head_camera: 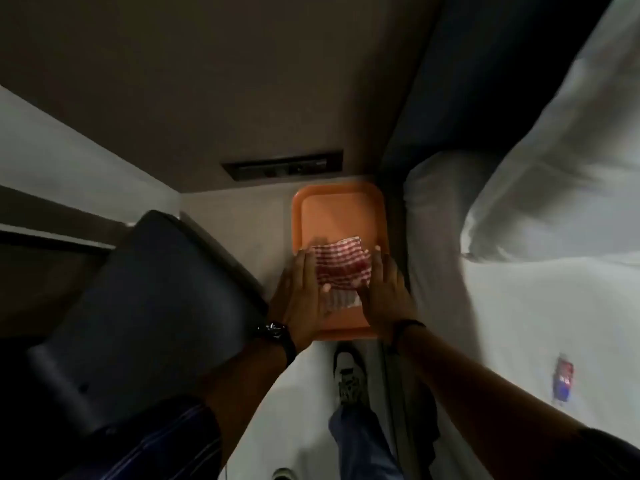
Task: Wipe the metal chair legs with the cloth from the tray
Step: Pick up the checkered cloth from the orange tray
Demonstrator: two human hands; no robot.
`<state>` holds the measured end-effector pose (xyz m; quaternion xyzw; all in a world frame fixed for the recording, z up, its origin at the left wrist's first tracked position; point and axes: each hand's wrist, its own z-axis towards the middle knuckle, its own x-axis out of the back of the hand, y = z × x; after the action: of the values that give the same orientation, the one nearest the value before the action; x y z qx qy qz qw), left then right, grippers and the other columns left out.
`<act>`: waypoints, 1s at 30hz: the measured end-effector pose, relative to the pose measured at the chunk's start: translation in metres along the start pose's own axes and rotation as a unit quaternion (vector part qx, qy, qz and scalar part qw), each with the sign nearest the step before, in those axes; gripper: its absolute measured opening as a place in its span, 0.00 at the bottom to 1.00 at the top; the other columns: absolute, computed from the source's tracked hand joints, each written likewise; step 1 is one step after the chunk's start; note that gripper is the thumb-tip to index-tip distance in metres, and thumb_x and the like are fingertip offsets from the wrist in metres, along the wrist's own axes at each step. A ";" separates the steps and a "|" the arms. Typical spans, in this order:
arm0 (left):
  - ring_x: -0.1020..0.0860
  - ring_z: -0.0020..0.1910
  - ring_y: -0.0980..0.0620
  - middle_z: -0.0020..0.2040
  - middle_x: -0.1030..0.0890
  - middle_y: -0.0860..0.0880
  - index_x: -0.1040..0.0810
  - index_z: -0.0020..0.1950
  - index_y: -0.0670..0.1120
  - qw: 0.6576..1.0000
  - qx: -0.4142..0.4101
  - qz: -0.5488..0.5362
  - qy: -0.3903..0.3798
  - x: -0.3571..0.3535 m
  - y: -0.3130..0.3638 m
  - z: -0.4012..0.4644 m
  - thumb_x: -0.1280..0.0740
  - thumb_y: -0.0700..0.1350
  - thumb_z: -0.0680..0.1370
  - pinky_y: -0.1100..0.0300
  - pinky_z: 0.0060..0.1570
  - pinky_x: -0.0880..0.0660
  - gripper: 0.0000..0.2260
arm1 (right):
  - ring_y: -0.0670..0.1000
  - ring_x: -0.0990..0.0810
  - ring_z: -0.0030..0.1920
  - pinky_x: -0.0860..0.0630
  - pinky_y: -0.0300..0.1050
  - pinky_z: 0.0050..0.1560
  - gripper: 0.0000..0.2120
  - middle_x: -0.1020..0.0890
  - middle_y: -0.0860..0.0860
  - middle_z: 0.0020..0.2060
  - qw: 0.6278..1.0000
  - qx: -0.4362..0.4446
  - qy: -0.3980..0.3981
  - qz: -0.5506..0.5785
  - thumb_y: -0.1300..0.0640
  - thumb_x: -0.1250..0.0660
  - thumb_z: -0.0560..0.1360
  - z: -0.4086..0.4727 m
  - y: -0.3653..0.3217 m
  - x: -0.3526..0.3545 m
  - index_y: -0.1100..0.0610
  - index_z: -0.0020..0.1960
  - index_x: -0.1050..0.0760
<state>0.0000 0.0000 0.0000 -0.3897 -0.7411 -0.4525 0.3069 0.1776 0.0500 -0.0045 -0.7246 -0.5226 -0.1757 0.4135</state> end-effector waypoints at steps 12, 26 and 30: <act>0.22 0.65 0.56 0.66 0.23 0.62 0.31 0.72 0.63 0.939 0.147 -0.279 -0.138 -0.050 -0.017 0.042 0.45 0.69 0.80 0.53 0.68 0.26 0.23 | 0.64 0.14 0.66 0.18 0.62 0.71 0.18 0.13 0.61 0.65 0.967 -0.088 0.007 0.240 0.52 0.27 0.83 0.068 -0.011 -0.043 0.60 0.69 0.19; 0.16 0.50 0.41 0.51 0.13 0.38 0.15 0.53 0.41 0.888 0.073 -0.409 -0.197 0.160 0.081 -0.148 0.37 0.44 0.72 0.51 0.54 0.20 0.16 | 0.46 0.38 0.86 0.35 0.54 0.86 0.47 0.41 0.44 0.89 0.809 0.018 0.238 0.537 0.19 0.42 0.76 -0.206 -0.131 0.027 0.38 0.89 0.46; 0.18 0.47 0.49 0.48 0.16 0.44 0.19 0.50 0.40 0.940 -0.099 -0.176 -0.276 0.192 0.086 -0.222 0.38 0.41 0.74 0.58 0.51 0.21 0.11 | 0.35 0.18 0.70 0.22 0.51 0.79 0.38 0.18 0.44 0.72 0.758 0.051 0.264 0.594 0.37 0.33 0.77 -0.275 -0.128 0.028 0.52 0.83 0.30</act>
<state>-0.0009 -0.1196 0.2816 -0.3911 -0.8048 -0.4452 -0.0341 0.1217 -0.1339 0.2319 -0.7924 0.1339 -0.0520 0.5928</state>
